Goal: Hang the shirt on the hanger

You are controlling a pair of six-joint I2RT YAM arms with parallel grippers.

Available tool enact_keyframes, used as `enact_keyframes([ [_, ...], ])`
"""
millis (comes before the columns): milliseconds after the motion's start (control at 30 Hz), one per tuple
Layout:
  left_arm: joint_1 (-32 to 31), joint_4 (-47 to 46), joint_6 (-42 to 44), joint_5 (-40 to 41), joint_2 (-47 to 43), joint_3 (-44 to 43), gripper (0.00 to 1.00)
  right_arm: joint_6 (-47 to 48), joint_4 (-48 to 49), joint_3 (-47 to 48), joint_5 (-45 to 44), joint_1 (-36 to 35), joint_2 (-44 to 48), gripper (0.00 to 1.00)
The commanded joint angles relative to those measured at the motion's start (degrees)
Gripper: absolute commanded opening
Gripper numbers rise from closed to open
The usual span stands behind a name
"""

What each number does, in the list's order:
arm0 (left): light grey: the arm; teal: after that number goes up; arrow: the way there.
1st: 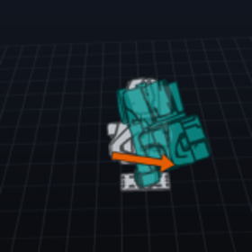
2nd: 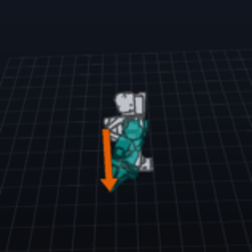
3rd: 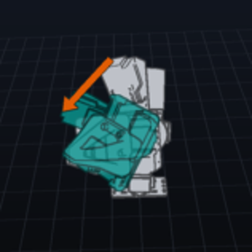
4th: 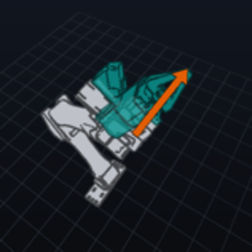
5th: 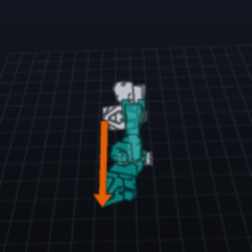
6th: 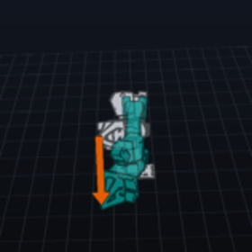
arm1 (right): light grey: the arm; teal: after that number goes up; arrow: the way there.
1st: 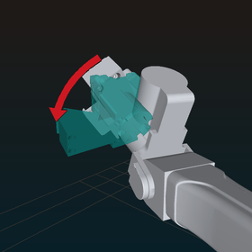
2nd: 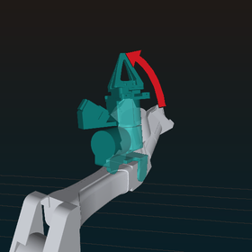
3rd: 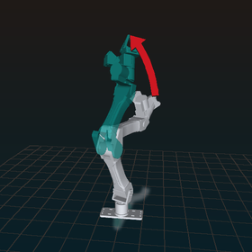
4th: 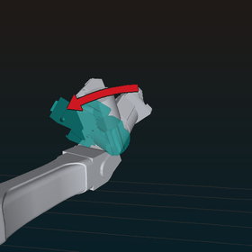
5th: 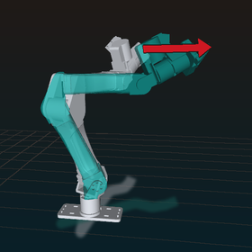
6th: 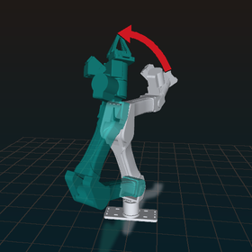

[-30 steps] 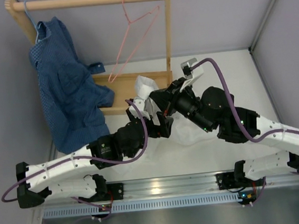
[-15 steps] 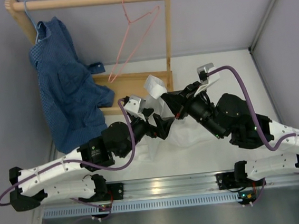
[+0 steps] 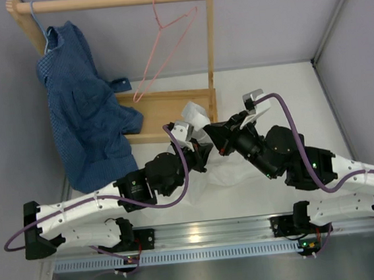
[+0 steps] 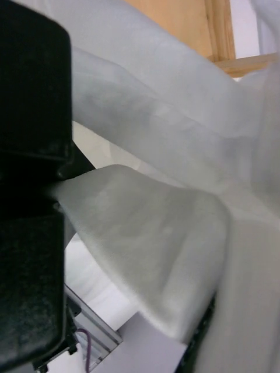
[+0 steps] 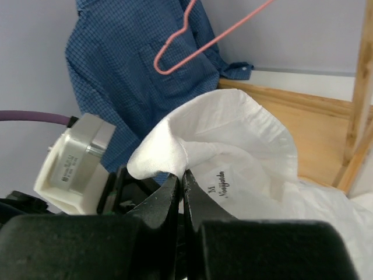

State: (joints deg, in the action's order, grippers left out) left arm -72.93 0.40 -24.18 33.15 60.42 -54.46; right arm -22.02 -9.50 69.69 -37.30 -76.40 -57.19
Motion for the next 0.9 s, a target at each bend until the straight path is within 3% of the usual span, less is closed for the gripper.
enact_keyframes([
  [0, -0.11, 2.29, -2.09, -3.42, -2.66, -0.56, 0.0, 1.37, 0.19, -1.83, -6.64, 0.1, 3.66, 0.0],
  [133, -0.11, 18.45, -6.57, -10.72, -7.68, -2.58, 0.0, 0.93, -5.7, -7.1, -1.38, 2.66, 8.13, 0.2],
  [200, -0.11, 31.2, -9.2, -14.15, -10.13, -5.12, 0.0, 2.33, -7.02, -10.97, 3.18, 4.15, 12.53, 0.38],
  [267, -0.11, 40.32, -10.18, -19.14, -11.99, -8.46, 0.0, 5.83, -8.34, -12.99, 10.01, 6.08, 15.6, 0.46],
  [300, -0.11, 42.64, -11.31, -20.56, -14.0, -9.43, 0.0, 7.68, -9.39, -13.52, 11.71, 8.79, 16.4, 0.58],
  [400, -0.11, 49.93, -14.04, -24.52, -17.44, -12.51, 0.0, 12.26, -10.97, -13.97, 22.32, 19.85, 15.28, 0.72],
  [433, -0.11, 50.65, -14.4, -25.66, -18.32, -12.78, 0.0, 13.83, -12.46, -13.36, 28.19, 23.19, 13.96, 0.75],
  [467, -0.11, 51.18, -14.66, -26.63, -19.11, -12.95, 0.0, 14.89, -13.0, -11.79, 40.51, 26.27, 11.95, 0.77],
  [500, -0.11, 52.06, -15.53, -27.25, -20.59, -12.96, 0.0, 15.95, -13.26, -10.99, 45.42, 30.13, 7.23, 0.78],
  [600, -0.11, 53.38, -16.59, -26.04, -22.37, -12.6, 0.0, 20.6, -12.66, -7.12, 59.5, 31.23, -2.12, 0.76],
  [667, -0.2, 53.65, -16.95, -25.68, -22.8, -12.43, 0.0, 24.21, -8.29, -6.41, 71.42, 30.88, -6.33, 0.81],
  [867, -0.11, 53.56, -16.6, -26.29, -21.93, -12.08, 0.0, 27.47, -0.36, -3.7, 73.07, 24.29, -15.12, 0.87],
])
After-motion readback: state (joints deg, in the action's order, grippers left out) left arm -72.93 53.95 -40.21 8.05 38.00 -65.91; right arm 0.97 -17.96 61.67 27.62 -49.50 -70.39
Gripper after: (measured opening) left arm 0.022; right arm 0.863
